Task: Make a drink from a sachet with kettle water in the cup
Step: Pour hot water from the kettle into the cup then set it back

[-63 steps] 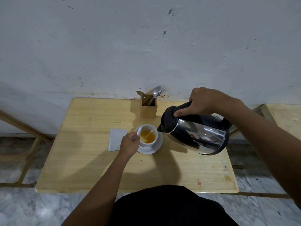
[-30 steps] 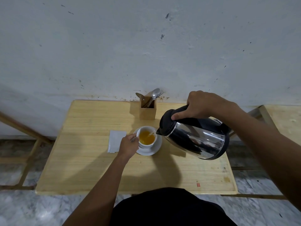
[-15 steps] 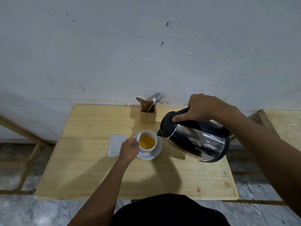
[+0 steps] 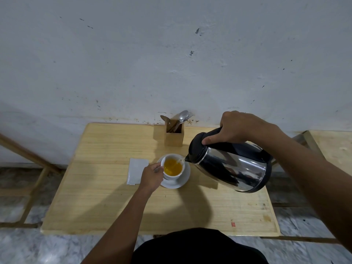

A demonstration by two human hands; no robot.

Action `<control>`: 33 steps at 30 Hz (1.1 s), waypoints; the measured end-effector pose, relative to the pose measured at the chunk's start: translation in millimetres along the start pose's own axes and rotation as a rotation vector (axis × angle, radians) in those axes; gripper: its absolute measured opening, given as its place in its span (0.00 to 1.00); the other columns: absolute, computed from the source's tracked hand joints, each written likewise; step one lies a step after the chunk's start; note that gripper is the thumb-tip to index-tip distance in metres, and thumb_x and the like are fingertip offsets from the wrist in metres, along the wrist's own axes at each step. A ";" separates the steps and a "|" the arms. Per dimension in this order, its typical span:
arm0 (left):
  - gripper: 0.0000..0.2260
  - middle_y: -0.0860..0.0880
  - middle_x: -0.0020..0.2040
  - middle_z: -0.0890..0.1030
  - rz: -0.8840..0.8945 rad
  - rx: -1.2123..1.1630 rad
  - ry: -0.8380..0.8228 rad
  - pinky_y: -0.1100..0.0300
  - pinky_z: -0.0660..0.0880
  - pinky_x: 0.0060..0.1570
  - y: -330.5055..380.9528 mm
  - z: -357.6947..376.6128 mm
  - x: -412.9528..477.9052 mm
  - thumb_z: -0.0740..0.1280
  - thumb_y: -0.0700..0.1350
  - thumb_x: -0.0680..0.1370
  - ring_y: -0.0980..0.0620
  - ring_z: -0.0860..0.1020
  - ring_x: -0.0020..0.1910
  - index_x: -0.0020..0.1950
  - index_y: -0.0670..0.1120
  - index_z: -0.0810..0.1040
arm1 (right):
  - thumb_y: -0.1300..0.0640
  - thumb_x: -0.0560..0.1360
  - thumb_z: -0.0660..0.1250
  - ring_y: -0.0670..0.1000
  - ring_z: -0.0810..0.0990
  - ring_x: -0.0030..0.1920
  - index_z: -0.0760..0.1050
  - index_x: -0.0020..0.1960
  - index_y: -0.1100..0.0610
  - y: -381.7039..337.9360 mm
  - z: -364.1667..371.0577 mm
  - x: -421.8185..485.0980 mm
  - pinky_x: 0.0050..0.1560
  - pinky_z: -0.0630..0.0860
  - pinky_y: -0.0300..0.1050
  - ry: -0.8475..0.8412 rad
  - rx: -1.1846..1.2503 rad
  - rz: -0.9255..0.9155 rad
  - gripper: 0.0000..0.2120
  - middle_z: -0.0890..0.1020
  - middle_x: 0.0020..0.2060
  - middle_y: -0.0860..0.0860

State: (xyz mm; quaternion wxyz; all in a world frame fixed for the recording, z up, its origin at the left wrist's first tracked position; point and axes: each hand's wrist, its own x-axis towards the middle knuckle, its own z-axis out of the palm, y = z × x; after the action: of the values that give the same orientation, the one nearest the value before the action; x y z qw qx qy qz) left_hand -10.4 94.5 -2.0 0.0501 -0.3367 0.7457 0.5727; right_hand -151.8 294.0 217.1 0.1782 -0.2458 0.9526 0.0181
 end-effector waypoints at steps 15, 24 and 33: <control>0.14 0.45 0.51 0.79 -0.001 -0.007 0.000 0.42 0.78 0.57 -1.3 0.9 0.2 0.62 0.42 0.80 0.43 0.80 0.52 0.65 0.42 0.77 | 0.23 0.59 0.67 0.50 0.70 0.28 0.65 0.31 0.56 4.2 -0.6 1.7 0.33 0.65 0.44 -0.013 0.040 0.001 0.35 0.71 0.27 0.50; 0.15 0.45 0.50 0.77 0.000 -0.015 0.011 0.41 0.78 0.57 -2.1 2.4 0.5 0.62 0.41 0.80 0.42 0.80 0.53 0.66 0.42 0.76 | 0.25 0.57 0.69 0.51 0.66 0.26 0.64 0.25 0.57 25.8 7.0 -0.6 0.31 0.61 0.44 -0.017 0.210 0.005 0.35 0.66 0.22 0.50; 0.15 0.46 0.45 0.78 0.000 0.015 0.073 0.45 0.78 0.53 -2.1 8.8 -0.2 0.61 0.42 0.80 0.39 0.81 0.49 0.67 0.43 0.75 | 0.26 0.53 0.70 0.45 0.63 0.20 0.66 0.17 0.54 71.6 46.8 -13.7 0.29 0.62 0.44 0.146 0.527 0.016 0.32 0.62 0.16 0.45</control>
State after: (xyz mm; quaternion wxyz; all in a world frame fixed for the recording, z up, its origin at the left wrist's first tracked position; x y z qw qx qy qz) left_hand -11.9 102.2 -6.7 0.0251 -0.3570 0.7515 0.5543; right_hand -159.2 369.0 174.3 0.1666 -0.1843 0.9367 -0.2468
